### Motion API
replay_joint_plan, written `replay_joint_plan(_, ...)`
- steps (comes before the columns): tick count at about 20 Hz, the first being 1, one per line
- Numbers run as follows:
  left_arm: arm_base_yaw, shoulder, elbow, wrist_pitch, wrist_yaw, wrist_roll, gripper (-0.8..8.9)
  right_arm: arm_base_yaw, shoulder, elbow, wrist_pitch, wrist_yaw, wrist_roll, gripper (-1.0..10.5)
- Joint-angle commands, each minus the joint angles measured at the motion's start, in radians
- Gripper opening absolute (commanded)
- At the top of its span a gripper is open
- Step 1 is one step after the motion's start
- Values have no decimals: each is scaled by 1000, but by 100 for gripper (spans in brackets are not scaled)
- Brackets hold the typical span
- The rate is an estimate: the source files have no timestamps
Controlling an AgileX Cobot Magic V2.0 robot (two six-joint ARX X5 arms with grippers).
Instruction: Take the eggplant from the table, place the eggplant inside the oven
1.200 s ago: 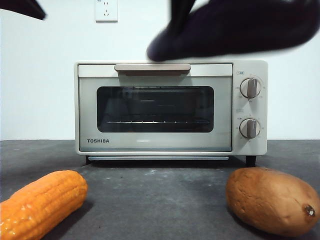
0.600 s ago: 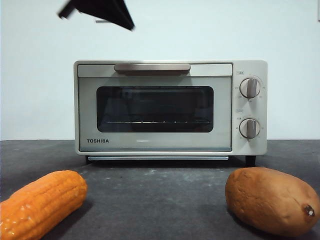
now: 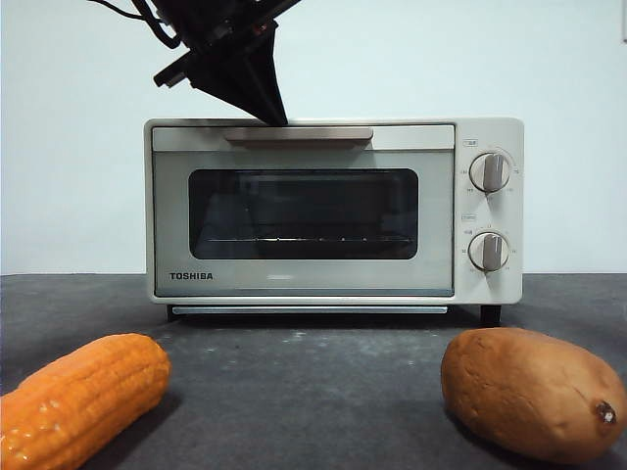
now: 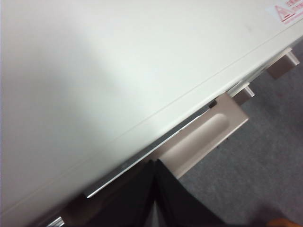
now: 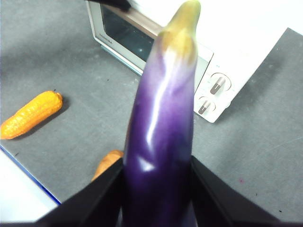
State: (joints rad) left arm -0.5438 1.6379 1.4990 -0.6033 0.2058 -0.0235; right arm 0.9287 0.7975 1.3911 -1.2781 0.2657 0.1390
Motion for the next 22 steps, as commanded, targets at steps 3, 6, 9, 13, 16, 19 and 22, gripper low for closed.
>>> replay_joint_plan(3, -13, 48, 19, -74, -4, 42, 6, 11, 3, 23, -6, 5, 19, 121)
replay_joint_plan(6, -44, 42, 21, -199, 4, 42, 6, 11, 3, 23, -16, 5, 18, 121)
replay_joint_plan(9, -93, 31, 23, -337, 4, 43, 6, 11, 4, 23, -14, 5, 19, 121)
replay_joint_plan(13, -172, 0, 23, -435, 4, 39, 6, 11, 6, 23, 3, 1, 18, 121)
replay_joint_plan(16, -211, -55, 21, -427, 3, 30, 6, 11, 21, 23, 5, -4, 17, 121)
replay_joint_plan(19, -216, -126, -25, -374, -41, 3, 6, 11, 42, 23, 10, -3, 3, 121)
replay_joint_plan(22, -176, -232, -145, -262, -134, -46, 6, 11, 83, 23, 22, -3, -29, 121)
